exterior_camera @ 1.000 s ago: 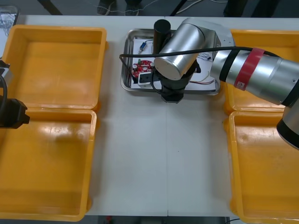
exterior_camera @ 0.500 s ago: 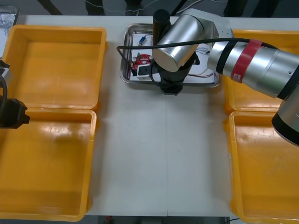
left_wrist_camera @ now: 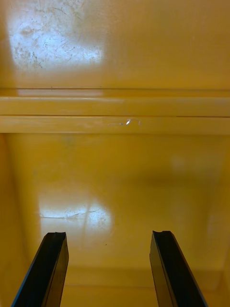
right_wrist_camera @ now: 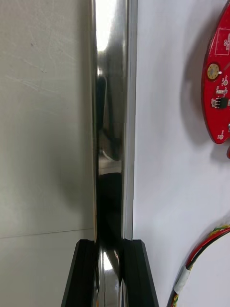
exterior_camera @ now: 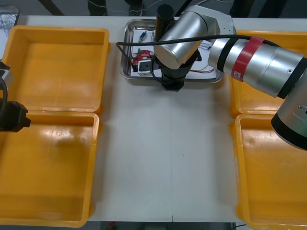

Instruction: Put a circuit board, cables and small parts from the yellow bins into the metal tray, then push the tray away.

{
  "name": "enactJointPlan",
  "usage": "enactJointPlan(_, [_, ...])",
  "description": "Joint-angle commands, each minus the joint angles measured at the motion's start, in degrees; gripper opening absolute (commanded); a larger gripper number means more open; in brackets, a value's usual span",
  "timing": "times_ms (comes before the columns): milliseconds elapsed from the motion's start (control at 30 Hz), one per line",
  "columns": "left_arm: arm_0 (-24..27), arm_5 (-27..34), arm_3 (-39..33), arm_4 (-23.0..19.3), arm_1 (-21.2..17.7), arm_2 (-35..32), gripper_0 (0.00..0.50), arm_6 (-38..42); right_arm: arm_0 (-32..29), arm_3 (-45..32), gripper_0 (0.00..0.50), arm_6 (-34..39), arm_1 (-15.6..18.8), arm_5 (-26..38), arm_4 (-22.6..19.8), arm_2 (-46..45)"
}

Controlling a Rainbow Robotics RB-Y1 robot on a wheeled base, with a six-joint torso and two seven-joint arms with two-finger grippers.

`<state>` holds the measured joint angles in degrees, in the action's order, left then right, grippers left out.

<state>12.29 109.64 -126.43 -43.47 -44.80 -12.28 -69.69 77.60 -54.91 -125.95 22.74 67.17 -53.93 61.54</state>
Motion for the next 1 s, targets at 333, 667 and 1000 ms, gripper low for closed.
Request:
enactJointPlan(333, [-0.86, 0.36, -1.8, -0.38, -2.48, -1.52, 0.5, -2.64, 4.31, 1.56, 0.0, -3.86, -1.29, -2.3, 0.23, -1.77])
enactJointPlan(667, [-0.86, 0.36, -1.8, -0.38, -2.48, -1.52, 0.5, -2.64, 4.31, 2.17, 0.488, -4.04, -1.47, -2.65, 0.15, -1.95])
enactJointPlan(1000, [-0.86, 0.36, -1.8, -0.38, -2.48, -1.52, 0.5, -2.64, 4.31, 0.59, 0.5, -2.72, -1.38, 7.37, -0.65, -8.28])
